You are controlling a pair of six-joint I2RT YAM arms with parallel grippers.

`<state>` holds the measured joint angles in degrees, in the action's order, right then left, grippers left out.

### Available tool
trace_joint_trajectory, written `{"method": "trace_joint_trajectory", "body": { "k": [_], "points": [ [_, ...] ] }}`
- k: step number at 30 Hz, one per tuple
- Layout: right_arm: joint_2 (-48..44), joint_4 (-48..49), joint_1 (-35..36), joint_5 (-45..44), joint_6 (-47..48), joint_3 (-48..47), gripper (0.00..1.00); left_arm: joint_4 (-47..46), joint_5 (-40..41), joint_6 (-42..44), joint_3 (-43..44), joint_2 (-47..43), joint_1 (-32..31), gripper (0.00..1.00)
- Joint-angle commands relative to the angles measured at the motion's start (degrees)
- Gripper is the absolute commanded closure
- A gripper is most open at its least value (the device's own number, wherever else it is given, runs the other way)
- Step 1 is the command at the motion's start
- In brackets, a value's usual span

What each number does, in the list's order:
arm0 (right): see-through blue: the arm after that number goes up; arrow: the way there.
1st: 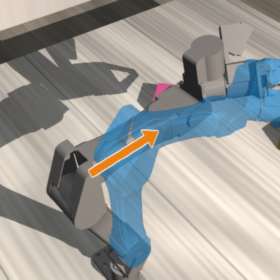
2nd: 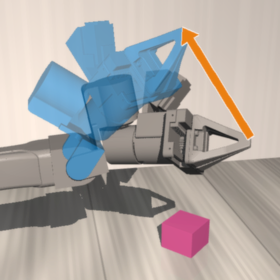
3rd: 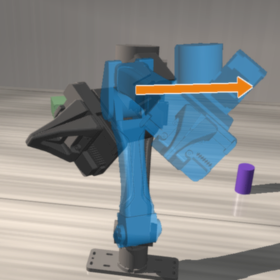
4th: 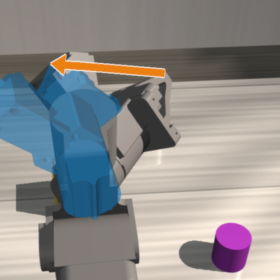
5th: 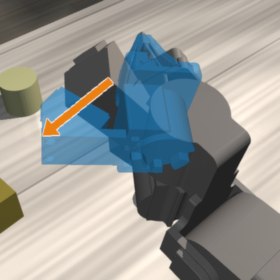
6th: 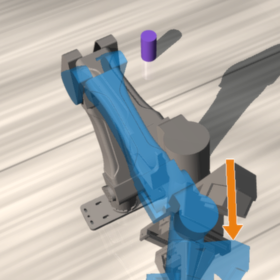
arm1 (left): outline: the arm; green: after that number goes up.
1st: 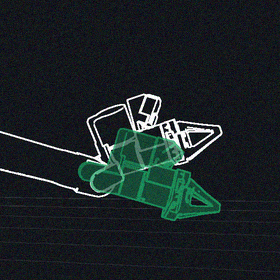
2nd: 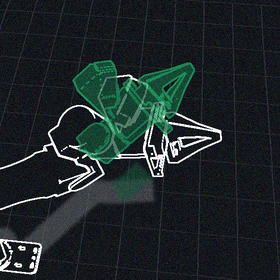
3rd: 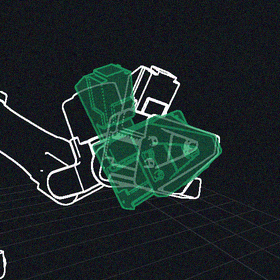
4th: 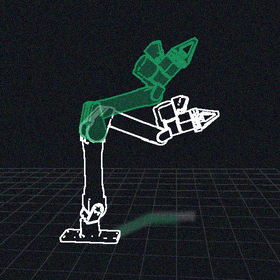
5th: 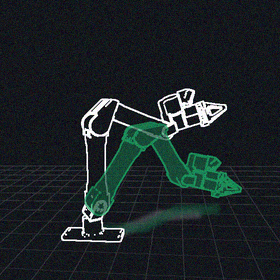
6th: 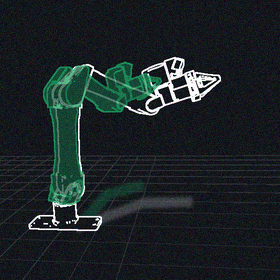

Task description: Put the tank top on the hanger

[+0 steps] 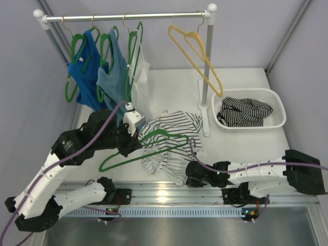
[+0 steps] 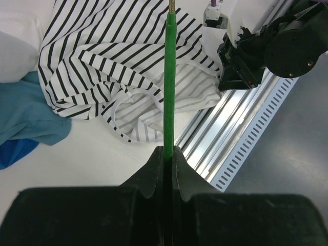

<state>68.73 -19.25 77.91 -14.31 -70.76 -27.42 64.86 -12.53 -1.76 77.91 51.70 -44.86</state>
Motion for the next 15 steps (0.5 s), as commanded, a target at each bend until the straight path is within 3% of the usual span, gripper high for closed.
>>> {"method": "trace_joint_trajectory", "body": {
  "k": [1, 5, 15],
  "points": [
    [-1.5, -1.1, 1.0, -4.6, -1.8, -1.6, 0.90, 0.0, -0.3, -0.1, 1.5, -1.0, -1.2, 1.00],
    [-5.5, -7.5, -0.2, -7.0, -0.9, -2.5, 1.00, 0.4, -1.0, 0.2, 1.4, -1.5, -3.0, 1.00],
    [-15.0, -17.2, -9.0, -7.5, 6.9, -4.7, 1.00, -0.2, -6.2, 0.3, -1.6, -1.5, -6.0, 1.00]
  ]
}}
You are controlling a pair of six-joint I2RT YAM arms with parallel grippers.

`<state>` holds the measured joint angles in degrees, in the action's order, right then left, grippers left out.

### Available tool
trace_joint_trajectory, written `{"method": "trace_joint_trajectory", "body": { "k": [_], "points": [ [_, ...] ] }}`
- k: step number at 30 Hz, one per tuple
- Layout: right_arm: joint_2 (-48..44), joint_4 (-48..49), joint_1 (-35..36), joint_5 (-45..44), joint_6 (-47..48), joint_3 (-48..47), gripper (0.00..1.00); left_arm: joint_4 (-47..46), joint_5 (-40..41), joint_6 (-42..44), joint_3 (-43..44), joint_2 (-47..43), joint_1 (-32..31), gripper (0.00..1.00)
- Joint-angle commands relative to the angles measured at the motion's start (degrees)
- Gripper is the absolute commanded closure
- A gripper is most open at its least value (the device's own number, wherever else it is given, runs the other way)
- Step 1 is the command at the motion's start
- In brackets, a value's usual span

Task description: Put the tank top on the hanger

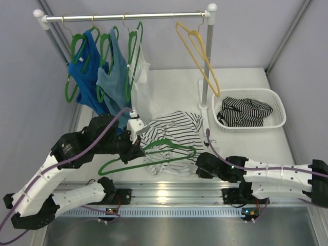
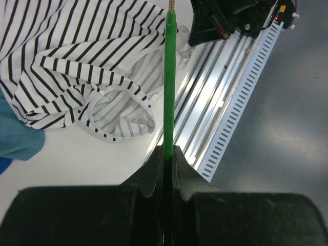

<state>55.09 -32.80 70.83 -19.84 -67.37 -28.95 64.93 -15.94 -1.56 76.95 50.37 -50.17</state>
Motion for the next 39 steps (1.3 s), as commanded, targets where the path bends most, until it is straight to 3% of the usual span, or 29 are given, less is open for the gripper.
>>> {"method": "trace_joint_trajectory", "body": {
  "k": [1, 15, 26, 39],
  "points": [
    [-1.6, -4.2, -2.4, -1.9, 4.5, -3.3, 1.00, -0.2, -3.4, 0.1, -0.9, 0.0, -1.0, 1.00],
    [-3.3, -6.8, -3.1, 0.1, 8.0, -6.6, 1.00, -3.4, -3.8, 0.5, -3.0, 5.6, -1.9, 1.00],
    [-0.2, -10.3, -3.1, -0.3, 12.5, -13.7, 1.00, -7.6, -8.7, 0.6, -5.3, 7.9, -2.0, 1.00],
    [1.1, -14.7, -3.1, -2.6, 16.7, -22.1, 1.00, -21.8, -11.5, -4.1, -14.1, 5.2, -2.0, 1.00]
  ]
}}
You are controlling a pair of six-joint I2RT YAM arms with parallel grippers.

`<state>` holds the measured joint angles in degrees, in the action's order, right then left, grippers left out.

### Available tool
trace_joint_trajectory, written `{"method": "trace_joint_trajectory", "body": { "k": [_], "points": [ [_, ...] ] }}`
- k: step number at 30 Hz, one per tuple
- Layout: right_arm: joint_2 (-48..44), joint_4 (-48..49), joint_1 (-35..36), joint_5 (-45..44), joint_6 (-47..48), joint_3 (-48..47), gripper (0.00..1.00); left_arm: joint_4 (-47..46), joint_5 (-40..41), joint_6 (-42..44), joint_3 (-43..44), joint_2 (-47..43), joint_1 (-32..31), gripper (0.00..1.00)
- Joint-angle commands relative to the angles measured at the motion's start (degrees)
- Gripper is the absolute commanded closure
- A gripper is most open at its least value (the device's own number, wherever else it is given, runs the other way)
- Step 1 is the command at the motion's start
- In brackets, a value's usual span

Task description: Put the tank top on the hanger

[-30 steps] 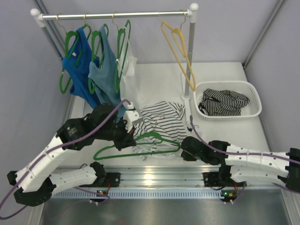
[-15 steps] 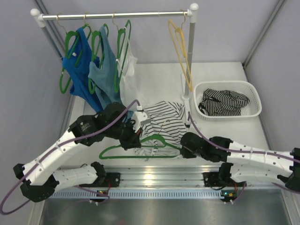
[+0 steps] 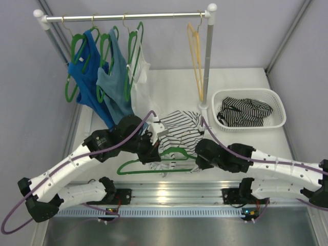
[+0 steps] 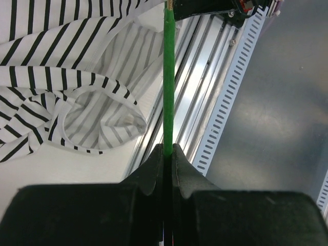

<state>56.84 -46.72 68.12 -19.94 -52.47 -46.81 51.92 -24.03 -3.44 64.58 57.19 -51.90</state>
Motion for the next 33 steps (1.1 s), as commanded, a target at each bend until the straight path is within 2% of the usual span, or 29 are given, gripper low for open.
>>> {"method": "trace_joint_trajectory", "body": {
  "k": [1, 4, 5, 8, 20, 23, 24, 28, 33],
  "points": [
    [-0.9, -1.1, -0.4, -2.6, 2.1, -5.1, 1.00, -11.3, -3.0, -3.3, -2.5, -1.9, -0.3, 1.00],
    [-1.2, -2.0, -0.3, -2.7, 2.5, -6.0, 1.00, -16.8, -2.2, -5.9, -7.0, -4.0, -0.3, 1.00],
    [-1.3, -2.1, -0.4, -2.6, 2.5, -6.1, 1.00, -21.7, -2.8, -6.6, -8.3, -4.8, -0.3, 1.00],
    [-1.6, -2.4, -0.4, -2.8, 3.0, -7.4, 1.00, -28.6, -3.3, -8.9, -13.1, -6.1, -0.3, 1.00],
    [-1.3, -8.3, -0.4, -7.9, 5.0, -14.0, 0.93, -49.1, 0.5, -14.0, -25.4, -5.4, -2.2, 1.00],
    [-2.3, -8.7, -0.4, -8.5, 5.0, -13.0, 0.88, -53.9, 0.4, -14.9, -27.0, -4.8, -2.4, 1.00],
    [-2.5, -9.2, -0.4, -9.1, 5.2, -12.9, 0.81, -54.8, 0.2, -15.4, -27.9, -4.6, -2.6, 1.00],
    [-5.0, -7.9, -0.5, -9.5, 8.2, -11.7, 0.65, -59.3, 1.2, -16.2, -30.4, -3.4, -3.8, 1.00],
    [-10.1, 1.2, -0.4, -7.7, 15.7, -9.1, 0.54, -64.6, 2.9, -17.4, -33.5, -1.6, -5.0, 1.00]
  ]
}}
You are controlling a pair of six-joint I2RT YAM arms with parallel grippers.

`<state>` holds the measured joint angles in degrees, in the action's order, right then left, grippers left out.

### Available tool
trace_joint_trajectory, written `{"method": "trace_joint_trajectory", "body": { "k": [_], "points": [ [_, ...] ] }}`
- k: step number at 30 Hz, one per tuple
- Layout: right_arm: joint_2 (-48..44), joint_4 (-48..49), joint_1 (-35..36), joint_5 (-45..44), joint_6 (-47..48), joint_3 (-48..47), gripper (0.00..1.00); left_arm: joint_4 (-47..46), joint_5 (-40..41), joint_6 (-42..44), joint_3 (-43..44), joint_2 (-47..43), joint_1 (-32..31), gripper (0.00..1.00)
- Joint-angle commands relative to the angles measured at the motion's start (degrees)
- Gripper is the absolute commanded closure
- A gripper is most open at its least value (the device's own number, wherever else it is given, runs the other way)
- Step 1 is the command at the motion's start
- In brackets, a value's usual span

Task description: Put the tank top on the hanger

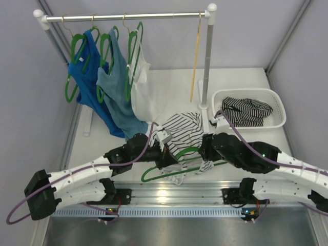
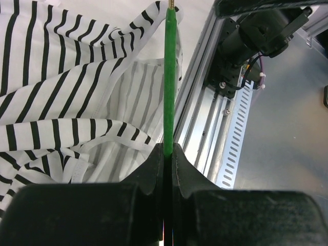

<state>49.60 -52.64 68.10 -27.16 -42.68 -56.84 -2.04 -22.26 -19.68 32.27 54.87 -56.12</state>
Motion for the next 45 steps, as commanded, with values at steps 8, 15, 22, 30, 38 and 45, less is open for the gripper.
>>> {"method": "trace_joint_trajectory", "body": {
  "k": [8, 15, 22, 30, 38, 45],
  "points": [
    [1.5, 16.7, -0.4, -0.3, 8.5, 3.1, 0.44, -12.5, 4.5, -1.9, -0.9, 4.7, -2.9, 1.00],
    [6.0, 18.5, -0.3, -3.3, 5.9, 4.8, 0.48, -14.2, 7.0, -2.5, -1.1, 6.6, -4.7, 1.00],
    [4.9, 21.1, -0.3, -3.9, 4.3, 9.5, 0.63, -16.7, 10.3, -3.1, -1.1, 8.8, -6.8, 1.00],
    [1.6, 23.5, -0.3, -4.4, 5.8, 13.2, 1.00, -17.4, 12.9, -4.3, 0.1, 11.5, -8.3, 0.83],
    [-2.5, 26.1, 0.8, -2.7, 8.3, 16.9, 1.00, -14.5, 18.7, -5.5, 1.8, 9.9, -8.3, 0.58],
    [-4.2, 27.2, 1.4, -0.1, 10.6, 18.2, 1.00, -4.7, 28.6, -8.6, 5.2, 6.8, -8.2, 0.56]
  ]
}}
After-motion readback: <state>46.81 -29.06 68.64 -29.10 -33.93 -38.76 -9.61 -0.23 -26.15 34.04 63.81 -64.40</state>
